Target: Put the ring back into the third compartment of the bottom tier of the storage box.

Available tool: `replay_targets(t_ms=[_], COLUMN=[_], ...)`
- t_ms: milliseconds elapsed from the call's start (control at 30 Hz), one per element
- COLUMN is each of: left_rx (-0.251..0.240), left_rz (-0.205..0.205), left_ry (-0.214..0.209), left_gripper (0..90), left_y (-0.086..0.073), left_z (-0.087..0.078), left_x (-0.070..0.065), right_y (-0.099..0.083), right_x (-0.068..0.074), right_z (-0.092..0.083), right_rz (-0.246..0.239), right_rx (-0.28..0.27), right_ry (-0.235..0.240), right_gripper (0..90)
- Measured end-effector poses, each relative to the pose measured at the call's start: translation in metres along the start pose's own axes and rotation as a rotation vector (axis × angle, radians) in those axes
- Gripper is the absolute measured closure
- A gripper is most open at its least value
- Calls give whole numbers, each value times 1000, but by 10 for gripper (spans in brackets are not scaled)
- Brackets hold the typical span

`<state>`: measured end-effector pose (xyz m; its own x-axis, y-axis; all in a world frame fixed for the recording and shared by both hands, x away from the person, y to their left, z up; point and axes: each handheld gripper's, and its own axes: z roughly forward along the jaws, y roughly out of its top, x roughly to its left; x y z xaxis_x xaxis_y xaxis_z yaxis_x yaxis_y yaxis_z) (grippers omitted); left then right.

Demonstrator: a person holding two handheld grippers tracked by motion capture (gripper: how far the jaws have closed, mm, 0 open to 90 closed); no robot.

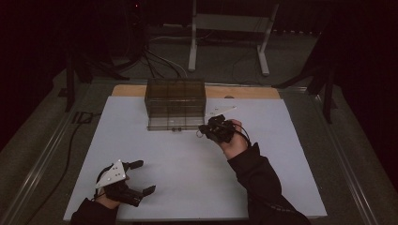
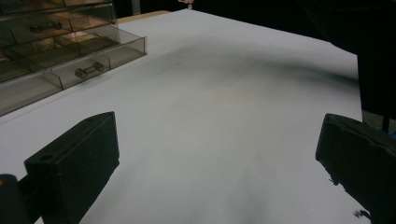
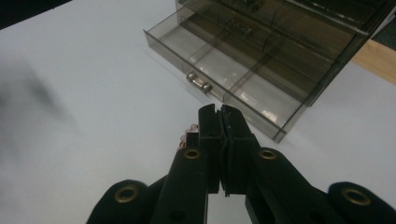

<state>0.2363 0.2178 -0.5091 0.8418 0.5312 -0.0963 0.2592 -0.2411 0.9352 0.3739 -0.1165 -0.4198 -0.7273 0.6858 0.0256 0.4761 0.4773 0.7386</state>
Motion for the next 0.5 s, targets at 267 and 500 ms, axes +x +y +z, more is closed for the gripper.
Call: replay_targets(t_ms=[267, 500], left_rx=[1, 0], left_rz=[-7, -8], left_ry=[2, 4], left_gripper=[5, 5], left_y=[-1, -1], left_z=[0, 0], left_x=[1, 1], right_y=[9, 17], right_x=[-4, -7], right_z=[5, 6], right_rz=[1, 4], right_rx=[-7, -22], right_ry=[-11, -19], right_gripper=[878, 879])
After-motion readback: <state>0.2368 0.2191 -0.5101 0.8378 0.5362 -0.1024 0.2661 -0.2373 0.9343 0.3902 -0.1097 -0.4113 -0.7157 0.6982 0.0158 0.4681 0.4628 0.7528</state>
